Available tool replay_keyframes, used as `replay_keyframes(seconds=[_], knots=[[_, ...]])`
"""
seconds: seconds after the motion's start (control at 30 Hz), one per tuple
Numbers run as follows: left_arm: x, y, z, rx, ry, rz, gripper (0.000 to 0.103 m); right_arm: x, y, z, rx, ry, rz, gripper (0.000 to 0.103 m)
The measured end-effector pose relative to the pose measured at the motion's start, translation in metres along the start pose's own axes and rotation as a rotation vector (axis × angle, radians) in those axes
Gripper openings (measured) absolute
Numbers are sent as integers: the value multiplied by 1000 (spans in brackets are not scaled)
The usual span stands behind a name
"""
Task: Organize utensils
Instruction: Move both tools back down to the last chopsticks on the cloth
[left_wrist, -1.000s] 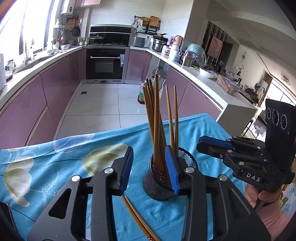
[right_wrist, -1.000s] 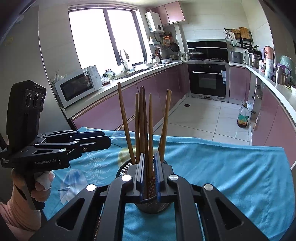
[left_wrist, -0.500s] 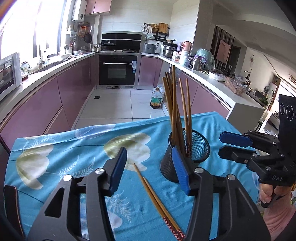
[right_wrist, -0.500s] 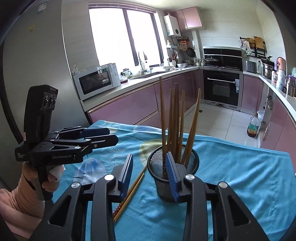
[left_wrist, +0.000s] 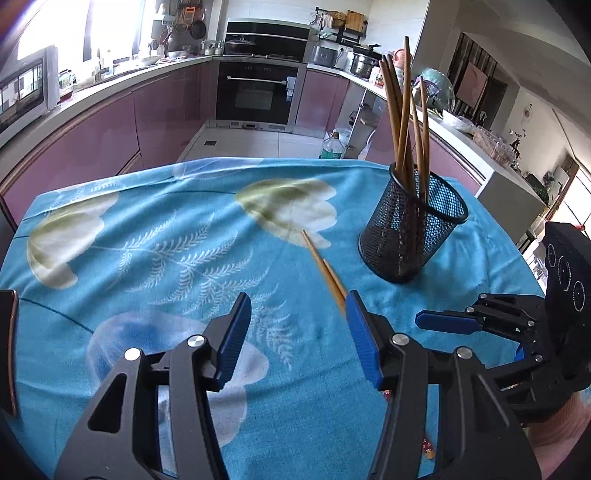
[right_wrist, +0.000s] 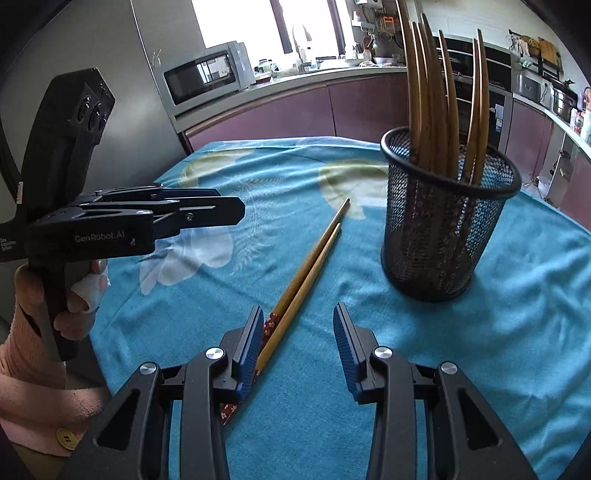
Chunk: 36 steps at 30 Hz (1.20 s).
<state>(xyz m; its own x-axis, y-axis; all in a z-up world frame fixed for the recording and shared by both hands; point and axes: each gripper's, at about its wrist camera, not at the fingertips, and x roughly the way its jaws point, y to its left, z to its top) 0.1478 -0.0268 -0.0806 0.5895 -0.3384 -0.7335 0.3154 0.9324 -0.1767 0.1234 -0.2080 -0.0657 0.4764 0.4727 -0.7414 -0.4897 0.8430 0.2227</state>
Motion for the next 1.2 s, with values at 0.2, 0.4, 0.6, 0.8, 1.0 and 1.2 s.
replay_keyframes(seconds=[0.2,0.4,0.6,0.8,1.0,1.2], knots=[[9,1,-13,-4,24,-5,53,11,6,-11,-2,31,-32,37],[9,-2,-12,3,31,-9,53,15,6,-15,3,45,-51,36],[16,-11,-13,28,47,-16,53,14,1,-16,25,47,-76,31],[29,-32,-13,92,76,-21,53,9,-10,-18,50,43,-93,30],[45,-52,-19,165,124,-14,44,4,-22,-20,75,38,-88,29],[56,-62,-27,208,151,17,30,5,-24,-20,79,36,-81,28]])
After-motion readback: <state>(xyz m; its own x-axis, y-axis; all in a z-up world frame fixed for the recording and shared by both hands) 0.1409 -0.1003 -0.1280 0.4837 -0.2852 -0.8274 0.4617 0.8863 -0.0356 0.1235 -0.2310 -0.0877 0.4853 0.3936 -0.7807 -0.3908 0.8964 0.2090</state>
